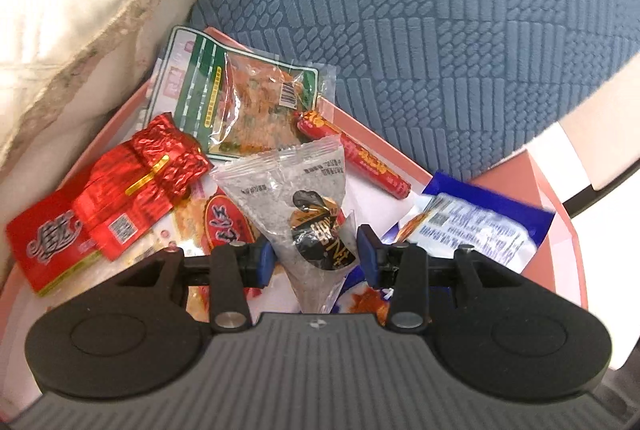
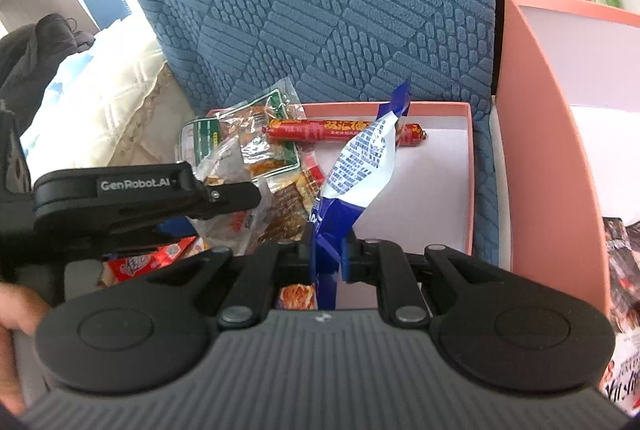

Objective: Organize snacks
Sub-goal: 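Carry both held bags up and over into the shoebox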

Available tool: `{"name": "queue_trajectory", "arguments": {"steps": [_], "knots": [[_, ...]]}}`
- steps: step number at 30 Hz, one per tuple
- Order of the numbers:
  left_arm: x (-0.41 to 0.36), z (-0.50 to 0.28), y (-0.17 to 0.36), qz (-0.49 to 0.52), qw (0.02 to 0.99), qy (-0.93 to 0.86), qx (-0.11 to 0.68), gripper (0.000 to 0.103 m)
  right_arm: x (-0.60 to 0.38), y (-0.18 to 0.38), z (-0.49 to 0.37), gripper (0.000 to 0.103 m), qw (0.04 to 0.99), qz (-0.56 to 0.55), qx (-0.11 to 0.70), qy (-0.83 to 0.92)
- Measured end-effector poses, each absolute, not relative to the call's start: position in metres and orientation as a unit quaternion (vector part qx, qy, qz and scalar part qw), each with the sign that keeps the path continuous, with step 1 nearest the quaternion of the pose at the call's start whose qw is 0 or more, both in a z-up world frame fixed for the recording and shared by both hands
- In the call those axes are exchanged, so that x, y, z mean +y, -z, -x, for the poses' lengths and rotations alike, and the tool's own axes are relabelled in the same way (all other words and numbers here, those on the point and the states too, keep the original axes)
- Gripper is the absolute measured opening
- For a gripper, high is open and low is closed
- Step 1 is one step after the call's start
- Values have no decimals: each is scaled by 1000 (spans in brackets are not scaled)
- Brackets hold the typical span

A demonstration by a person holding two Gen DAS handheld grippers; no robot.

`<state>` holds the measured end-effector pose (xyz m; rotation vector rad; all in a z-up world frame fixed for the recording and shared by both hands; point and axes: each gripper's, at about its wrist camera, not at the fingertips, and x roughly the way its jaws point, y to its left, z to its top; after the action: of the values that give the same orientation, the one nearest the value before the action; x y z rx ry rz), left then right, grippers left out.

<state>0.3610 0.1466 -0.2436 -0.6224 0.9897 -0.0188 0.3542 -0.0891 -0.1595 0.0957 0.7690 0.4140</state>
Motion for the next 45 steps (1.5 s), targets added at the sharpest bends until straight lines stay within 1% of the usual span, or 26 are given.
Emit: {"name": "queue_trajectory", "arguments": {"steps": [9,15,20,23,30,45], "knots": [[128,-325,217,255,854,15,453,48,-91,147,-322,14,920,1,339,-199],[115,-307,203,241,865,28,439,48,-116,152,-296,14,920,-19,343,-187],[109,-293,193,235,872,32,429,48,-130,143,-280,14,925,-31,333,-182],[107,-286,185,235,871,40,430,48,-134,132,-272,14,928,-26,323,-185],[102,-277,150,225,881,41,413,48,-146,105,-264,14,935,-6,306,-182],[55,-295,62,198,898,89,383,48,-191,25,-263,14,946,5,265,-185]]}}
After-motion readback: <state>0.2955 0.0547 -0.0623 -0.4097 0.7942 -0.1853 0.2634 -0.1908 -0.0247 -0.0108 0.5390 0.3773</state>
